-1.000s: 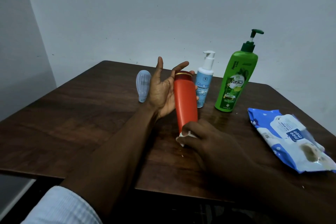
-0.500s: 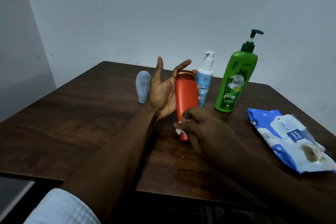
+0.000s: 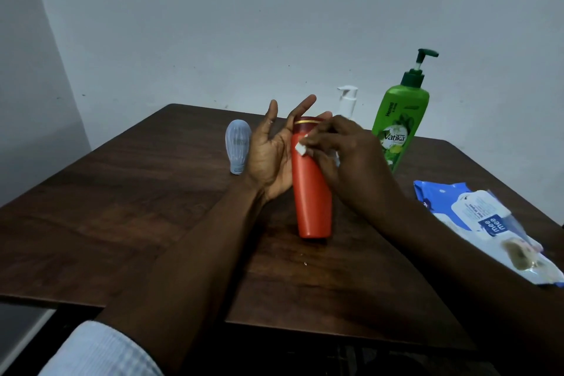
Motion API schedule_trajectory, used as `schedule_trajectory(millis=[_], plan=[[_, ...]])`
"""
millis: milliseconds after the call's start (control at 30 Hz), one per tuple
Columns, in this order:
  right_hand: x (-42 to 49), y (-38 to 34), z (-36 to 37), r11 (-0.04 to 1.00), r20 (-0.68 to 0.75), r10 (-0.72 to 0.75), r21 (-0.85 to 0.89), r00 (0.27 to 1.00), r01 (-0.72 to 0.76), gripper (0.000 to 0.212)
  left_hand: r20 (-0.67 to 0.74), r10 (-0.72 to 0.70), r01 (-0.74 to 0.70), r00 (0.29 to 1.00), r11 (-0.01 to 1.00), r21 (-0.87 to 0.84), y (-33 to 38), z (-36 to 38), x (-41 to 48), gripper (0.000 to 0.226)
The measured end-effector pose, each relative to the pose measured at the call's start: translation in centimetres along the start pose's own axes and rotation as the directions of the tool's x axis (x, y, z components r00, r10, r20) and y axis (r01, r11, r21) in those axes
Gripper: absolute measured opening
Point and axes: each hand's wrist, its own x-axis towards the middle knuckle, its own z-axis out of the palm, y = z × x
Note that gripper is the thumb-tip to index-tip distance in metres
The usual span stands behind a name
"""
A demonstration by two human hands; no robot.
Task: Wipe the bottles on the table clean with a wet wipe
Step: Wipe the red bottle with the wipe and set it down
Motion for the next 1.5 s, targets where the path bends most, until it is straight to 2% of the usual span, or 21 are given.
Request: schedule_trajectory(millis=[100, 200, 333, 400, 533, 833, 1067, 1167, 1267, 1400, 1500], plan=[[-2.9, -0.8, 0.2, 0.992, 0.139, -0.093, -0.073, 0.986, 0.103, 0.020, -0.015, -0.024, 0.024, 1.000, 1.000, 0.007, -0.1, -0.1, 0.2, 0.067], [-6.1, -1.5, -0.3, 0.982, 0.259, -0.154, -0.063, 0.953, 0.176, 0.025, -0.004, -0.024, 0.024, 1.000, 0.999, 0.034, -0.1, 0.2, 0.2, 0.061], [-8.8, -1.8, -0.8, 0.969, 0.261, -0.231, -0.023, 0.937, 0.246, 0.028, -0.014, -0.003, 0.004, 1.000, 0.999, 0.052, -0.2, 0.6, 0.2, 0.060], [-9.2, -1.6, -0.9, 0.974, 0.266, -0.215, -0.015, 0.940, 0.227, 0.028, -0.012, 0.009, -0.008, 1.000, 0.998, 0.066, -0.1, 0.8, 0.2, 0.065], [-8.0, -1.3, -0.7, 0.996, 0.217, -0.084, 0.014, 0.973, 0.083, 0.031, -0.012, -0.006, 0.007, 1.000, 0.997, 0.079, -0.4, 1.1, 0.0, 0.065], [1.3, -0.9, -0.2, 0.992, -0.041, -0.115, -0.059, 0.993, 0.113, 0.017, -0.119, -0.014, 0.016, 0.993, 1.000, 0.017, -0.3, 1.2, 0.0, 0.053], [4.4, -0.7, -0.3, 0.995, -0.041, -0.085, -0.054, 0.996, 0.083, 0.015, -0.068, -0.018, 0.019, 0.997, 1.000, 0.021, -0.1, 1.6, -0.6, 0.089], [3.9, -0.8, -0.3, 0.998, -0.103, -0.063, -0.023, 0.993, 0.061, 0.015, -0.057, -0.018, 0.019, 0.998, 1.000, 0.016, -0.1, 1.4, -0.7, 0.090], [3.3, -0.3, -0.8, 1.000, -0.178, 0.001, 0.027, 0.984, 0.003, 0.014, -0.081, -0.015, 0.023, 0.997, 0.995, 0.100, -0.1, 1.3, -0.5, 0.092], [2.7, 1.1, -1.6, 0.989, -0.249, 0.134, 0.097, 0.959, -0.113, 0.014, -0.100, -0.041, 0.057, 0.994, 0.986, 0.158, -0.2, 1.6, -0.3, 0.073], [2.4, 2.0, -2.1, 0.948, -0.195, 0.286, 0.198, 0.938, -0.247, 0.010, -0.116, -0.036, 0.058, 0.993, 0.979, 0.194, -0.4, 1.3, -0.2, 0.056]])
